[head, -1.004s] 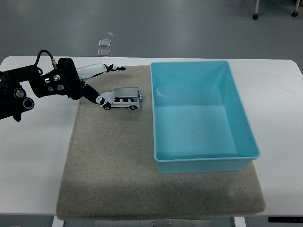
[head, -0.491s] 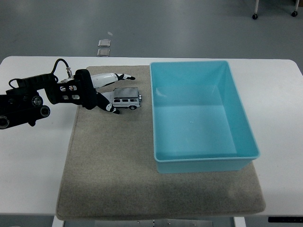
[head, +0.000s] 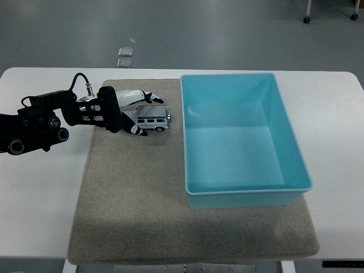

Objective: Left hand put the white car in the blue box

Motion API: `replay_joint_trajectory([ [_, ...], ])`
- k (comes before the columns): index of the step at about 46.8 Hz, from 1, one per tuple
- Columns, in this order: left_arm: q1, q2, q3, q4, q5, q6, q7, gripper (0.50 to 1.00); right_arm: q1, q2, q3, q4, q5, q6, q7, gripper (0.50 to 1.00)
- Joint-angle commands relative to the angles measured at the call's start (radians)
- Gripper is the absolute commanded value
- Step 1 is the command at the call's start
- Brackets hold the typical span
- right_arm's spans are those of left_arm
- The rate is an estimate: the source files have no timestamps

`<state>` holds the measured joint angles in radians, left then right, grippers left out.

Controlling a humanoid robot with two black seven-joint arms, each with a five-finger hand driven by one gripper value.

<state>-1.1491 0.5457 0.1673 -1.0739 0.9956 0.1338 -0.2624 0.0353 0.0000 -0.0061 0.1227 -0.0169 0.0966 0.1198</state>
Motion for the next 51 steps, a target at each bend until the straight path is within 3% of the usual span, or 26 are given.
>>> replay_joint_trajectory([
  [1, 0.005, -0.012, 0.000, 0.000, 0.001, 0.000, 0.000, 0.836, 0.000, 0.000, 0.000, 0.000, 0.000, 0.000, 0.000, 0.936],
  [7, 0.006, -0.013, 0.000, 0.002, 0.011, 0.000, 0.008, 0.780, -0.001, 0.000, 0.000, 0.000, 0.000, 0.000, 0.000, 0.936],
  [10, 0.006, -0.015, 0.000, 0.002, 0.015, 0.000, 0.020, 0.726, -0.001, 0.000, 0.000, 0.000, 0.000, 0.000, 0.000, 0.936],
  [20, 0.008, -0.015, 0.000, 0.002, 0.023, 0.000, 0.023, 0.658, 0.000, 0.000, 0.000, 0.000, 0.000, 0.000, 0.000, 0.936],
  [27, 0.008, -0.013, 0.007, 0.003, 0.023, 0.000, 0.029, 0.500, 0.000, 0.000, 0.000, 0.000, 0.000, 0.000, 0.000, 0.936],
  [51, -0.030, -0.004, 0.034, -0.003, 0.032, -0.011, 0.026, 0.500, 0.000, 0.000, 0.000, 0.000, 0.000, 0.000, 0.001, 0.936],
])
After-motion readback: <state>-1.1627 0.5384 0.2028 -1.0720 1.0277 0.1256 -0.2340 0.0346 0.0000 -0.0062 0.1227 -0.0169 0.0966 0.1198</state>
